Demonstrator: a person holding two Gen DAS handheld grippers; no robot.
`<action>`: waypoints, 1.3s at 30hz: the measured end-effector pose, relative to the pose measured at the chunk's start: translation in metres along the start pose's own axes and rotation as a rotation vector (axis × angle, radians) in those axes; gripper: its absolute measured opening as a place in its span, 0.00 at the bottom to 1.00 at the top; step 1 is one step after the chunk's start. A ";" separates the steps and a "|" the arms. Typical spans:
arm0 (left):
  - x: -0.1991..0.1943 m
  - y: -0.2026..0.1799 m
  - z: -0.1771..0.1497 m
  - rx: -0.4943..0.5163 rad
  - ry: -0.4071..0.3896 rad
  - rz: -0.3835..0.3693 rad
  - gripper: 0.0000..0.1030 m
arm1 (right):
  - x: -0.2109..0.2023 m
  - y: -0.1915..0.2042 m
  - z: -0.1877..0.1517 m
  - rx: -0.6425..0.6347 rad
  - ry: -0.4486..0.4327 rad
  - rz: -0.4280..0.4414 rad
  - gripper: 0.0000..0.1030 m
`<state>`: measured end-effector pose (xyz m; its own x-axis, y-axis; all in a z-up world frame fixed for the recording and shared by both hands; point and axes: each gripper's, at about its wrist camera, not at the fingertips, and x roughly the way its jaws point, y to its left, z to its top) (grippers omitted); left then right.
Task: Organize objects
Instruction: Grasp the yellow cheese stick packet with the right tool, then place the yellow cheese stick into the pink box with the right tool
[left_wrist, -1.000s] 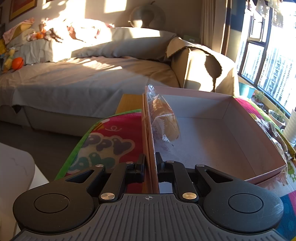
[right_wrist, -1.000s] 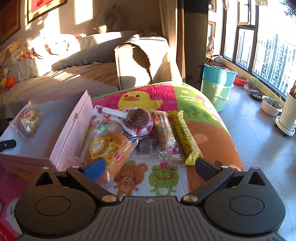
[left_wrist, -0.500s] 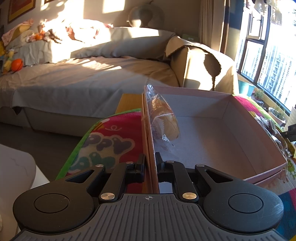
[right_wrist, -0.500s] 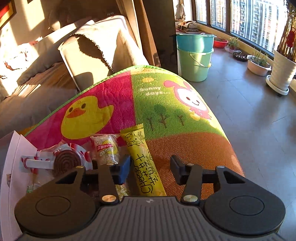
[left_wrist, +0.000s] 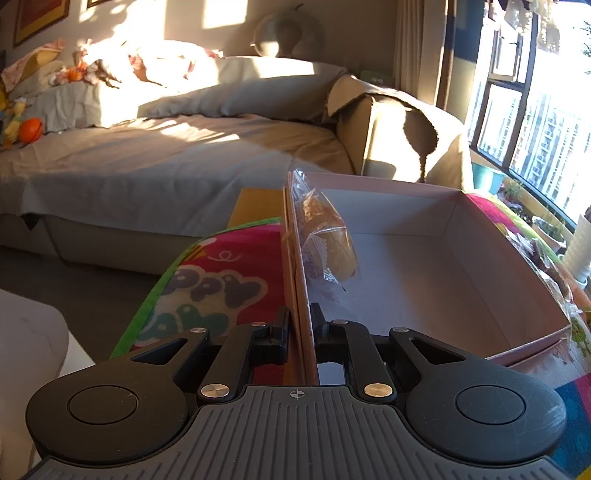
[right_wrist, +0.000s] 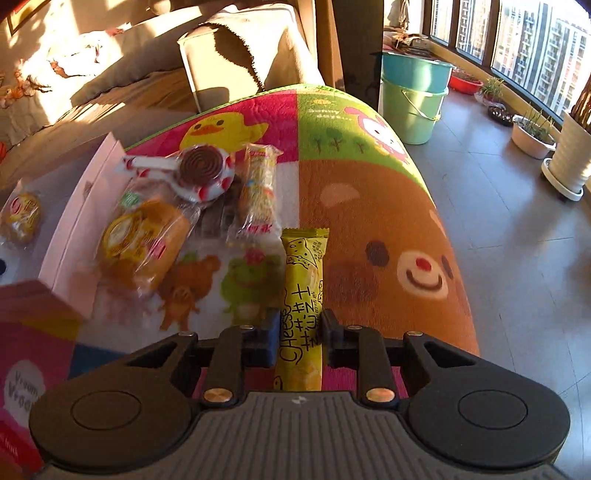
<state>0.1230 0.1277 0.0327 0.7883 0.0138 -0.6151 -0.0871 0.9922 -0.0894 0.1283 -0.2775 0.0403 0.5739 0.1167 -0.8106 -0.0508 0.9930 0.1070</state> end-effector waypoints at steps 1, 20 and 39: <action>0.000 0.000 0.000 0.000 0.000 -0.001 0.13 | -0.011 0.003 -0.004 0.002 -0.008 0.020 0.22; 0.000 0.001 0.000 -0.010 0.006 -0.011 0.13 | -0.013 0.186 0.068 -0.106 -0.106 0.440 0.22; -0.002 0.003 -0.002 -0.024 0.001 -0.024 0.14 | 0.057 0.232 0.069 -0.055 -0.014 0.478 0.23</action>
<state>0.1205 0.1308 0.0321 0.7896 -0.0102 -0.6136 -0.0825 0.9890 -0.1226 0.2062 -0.0423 0.0586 0.4865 0.5607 -0.6701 -0.3543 0.8277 0.4352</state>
